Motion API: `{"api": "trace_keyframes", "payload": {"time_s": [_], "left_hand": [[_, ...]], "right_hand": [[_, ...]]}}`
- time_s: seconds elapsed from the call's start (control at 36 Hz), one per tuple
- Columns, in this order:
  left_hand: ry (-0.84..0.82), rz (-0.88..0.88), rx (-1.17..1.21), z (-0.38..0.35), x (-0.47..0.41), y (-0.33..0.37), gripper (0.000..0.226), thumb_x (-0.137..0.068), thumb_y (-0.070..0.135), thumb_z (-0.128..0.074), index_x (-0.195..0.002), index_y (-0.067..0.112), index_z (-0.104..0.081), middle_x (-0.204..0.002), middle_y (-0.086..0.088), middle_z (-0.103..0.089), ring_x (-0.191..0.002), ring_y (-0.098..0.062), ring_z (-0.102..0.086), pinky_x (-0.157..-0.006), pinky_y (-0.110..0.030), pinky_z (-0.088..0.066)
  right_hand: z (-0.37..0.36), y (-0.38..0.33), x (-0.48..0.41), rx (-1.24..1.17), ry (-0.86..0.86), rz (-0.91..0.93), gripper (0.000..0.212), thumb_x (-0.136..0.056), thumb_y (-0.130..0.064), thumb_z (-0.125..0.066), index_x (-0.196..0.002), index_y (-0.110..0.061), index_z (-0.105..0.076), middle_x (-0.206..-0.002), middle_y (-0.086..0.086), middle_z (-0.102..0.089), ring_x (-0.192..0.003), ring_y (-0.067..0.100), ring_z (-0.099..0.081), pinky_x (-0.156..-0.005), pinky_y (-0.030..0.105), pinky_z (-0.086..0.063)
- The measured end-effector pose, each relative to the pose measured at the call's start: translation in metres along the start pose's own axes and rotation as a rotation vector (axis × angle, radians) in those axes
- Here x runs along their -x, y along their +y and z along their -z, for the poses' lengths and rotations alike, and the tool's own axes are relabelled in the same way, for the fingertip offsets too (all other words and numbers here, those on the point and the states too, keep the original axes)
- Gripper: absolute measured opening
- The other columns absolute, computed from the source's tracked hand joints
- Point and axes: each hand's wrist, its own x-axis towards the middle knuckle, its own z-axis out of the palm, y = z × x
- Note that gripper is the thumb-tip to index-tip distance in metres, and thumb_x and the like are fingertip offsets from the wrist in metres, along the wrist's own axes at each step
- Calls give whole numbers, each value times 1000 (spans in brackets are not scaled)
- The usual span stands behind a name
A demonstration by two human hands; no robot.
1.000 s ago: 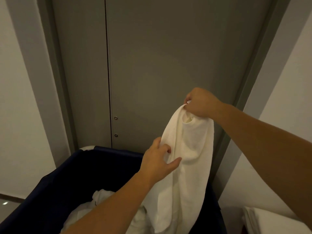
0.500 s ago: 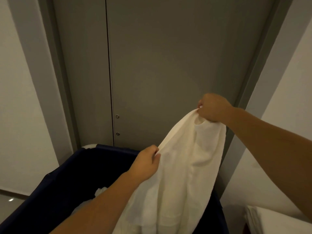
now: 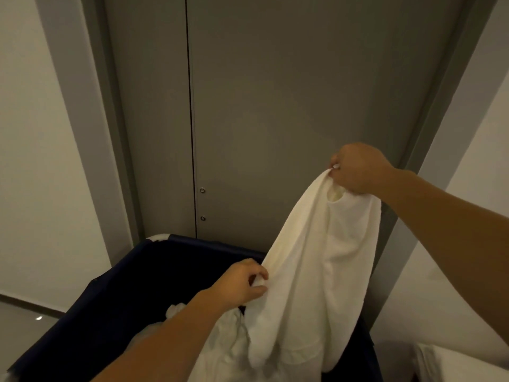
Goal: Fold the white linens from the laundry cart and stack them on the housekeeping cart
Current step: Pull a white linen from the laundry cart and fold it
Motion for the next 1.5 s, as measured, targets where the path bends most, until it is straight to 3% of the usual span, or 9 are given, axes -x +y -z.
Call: {"api": "trace_keyframes", "payload": {"time_s": [0.14, 0.31, 0.58, 0.72, 0.86, 1.14, 1.31, 1.42, 1.5], "left_hand": [[16, 15, 166, -26, -2, 11, 29, -81, 32, -76, -107, 31, -64, -117, 13, -50, -106, -4, -53, -89, -10, -43], [91, -31, 265, -63, -19, 44, 38, -72, 49, -77, -105, 41, -60, -124, 12, -45, -111, -3, -51, -101, -19, -42], [110, 38, 62, -99, -19, 62, 60, -79, 58, -66, -127, 27, -49, -152, 10, -15, -125, -14, -44, -101, -25, -40], [205, 136, -62, -96, -22, 64, 39, -92, 43, -53, -121, 18, -51, -140, 1, -32, -101, -21, -55, -77, -24, -40], [238, 176, -95, -92, -17, 46, 26, -99, 28, -42, -108, 8, -56, -115, -7, -53, -95, -22, -57, -84, -32, -49], [254, 211, 116, -61, 17, -20, 11, -94, 10, -53, -93, 21, -53, -80, 7, -53, -74, -9, -54, -63, -10, -35], [388, 355, 336, -48, 41, -51, 42, -92, 11, -61, -121, 31, -39, -96, 3, -62, -85, -12, -61, -71, -20, -43], [365, 392, 364, -39, 46, -60, 7, -95, 13, -58, -97, 18, -62, -86, 1, -65, -85, -22, -63, -65, -17, -47], [403, 424, 276, -27, 48, -63, 16, -99, 22, -50, -95, 11, -61, -85, -3, -62, -77, -15, -59, -64, -20, -45]], "right_hand": [[17, -4, -3, 5, 28, -16, 25, -86, -14, -55, -104, -17, -73, -106, 10, -68, -100, 32, -60, -84, 35, -47], [19, -5, -4, 26, 27, -59, 24, -90, -16, -54, -103, -12, -72, -99, 11, -68, -89, 29, -61, -82, 39, -52], [20, -1, -13, 36, 107, -142, 22, -85, -15, -54, -99, -12, -71, -92, 8, -67, -74, 24, -51, -66, 29, -41], [20, -4, -15, 34, 136, -131, 20, -87, -15, -53, -97, -12, -70, -73, 1, -55, -67, 21, -50, -63, 30, -40], [20, 1, -17, 62, 131, -142, 18, -86, -14, -53, -90, -11, -70, -64, 0, -49, -57, 17, -44, -61, 30, -39], [16, 27, -25, 109, 153, -199, 19, -85, -17, -54, -92, -11, -70, -71, 4, -53, -69, 26, -52, -62, 31, -41], [15, 28, -28, 106, 146, -212, 23, -82, -16, -55, -97, -13, -71, -85, 9, -62, -74, 28, -51, -67, 31, -42], [9, 24, -28, 103, 135, -202, 22, -82, -16, -55, -97, -12, -71, -92, 12, -66, -76, 28, -51, -69, 31, -42], [4, 24, -28, 78, 90, -185, 21, -84, -14, -56, -97, -11, -72, -95, 12, -67, -81, 30, -56, -71, 33, -45]]}}
